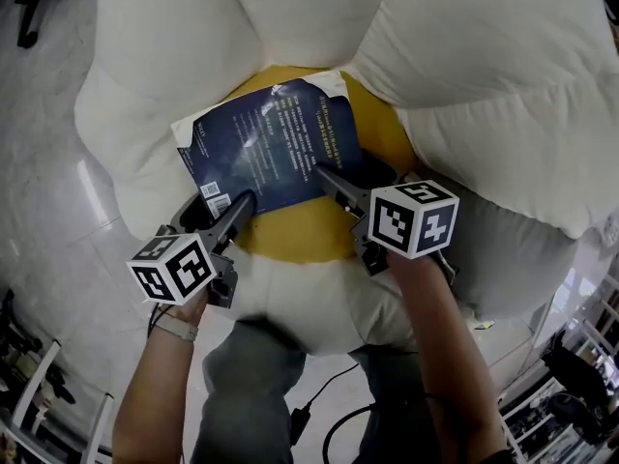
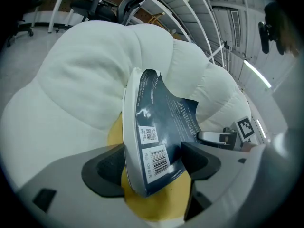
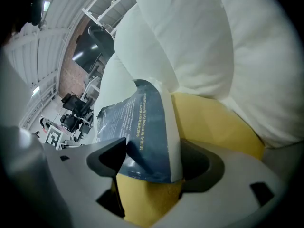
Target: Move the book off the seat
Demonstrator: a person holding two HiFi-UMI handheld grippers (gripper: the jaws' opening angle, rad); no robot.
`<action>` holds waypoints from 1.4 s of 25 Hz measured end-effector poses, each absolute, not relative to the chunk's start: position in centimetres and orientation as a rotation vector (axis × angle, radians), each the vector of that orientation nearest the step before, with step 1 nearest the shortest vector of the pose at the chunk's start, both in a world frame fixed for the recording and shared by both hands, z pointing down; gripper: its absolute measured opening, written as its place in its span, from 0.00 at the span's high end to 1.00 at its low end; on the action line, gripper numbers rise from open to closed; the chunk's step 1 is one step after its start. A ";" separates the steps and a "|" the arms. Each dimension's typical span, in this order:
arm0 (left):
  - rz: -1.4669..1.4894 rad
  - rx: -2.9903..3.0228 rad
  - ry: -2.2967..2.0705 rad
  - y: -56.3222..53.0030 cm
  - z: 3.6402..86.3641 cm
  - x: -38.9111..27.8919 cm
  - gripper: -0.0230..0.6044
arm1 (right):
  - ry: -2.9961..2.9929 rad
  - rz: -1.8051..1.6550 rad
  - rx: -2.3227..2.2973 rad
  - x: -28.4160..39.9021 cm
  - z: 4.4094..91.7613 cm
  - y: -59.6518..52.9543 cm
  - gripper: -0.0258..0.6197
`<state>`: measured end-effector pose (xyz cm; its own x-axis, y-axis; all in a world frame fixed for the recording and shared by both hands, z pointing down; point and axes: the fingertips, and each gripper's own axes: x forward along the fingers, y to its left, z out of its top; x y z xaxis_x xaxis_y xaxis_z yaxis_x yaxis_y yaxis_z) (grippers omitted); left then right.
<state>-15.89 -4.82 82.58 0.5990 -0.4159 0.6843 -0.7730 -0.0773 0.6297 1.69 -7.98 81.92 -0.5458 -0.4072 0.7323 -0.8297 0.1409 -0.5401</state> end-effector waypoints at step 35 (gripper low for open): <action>0.429 1.905 -1.127 -5.3 64.8 -16.5 0.47 | -2.071 1.586 1.505 3.4 66.9 -2.1 0.51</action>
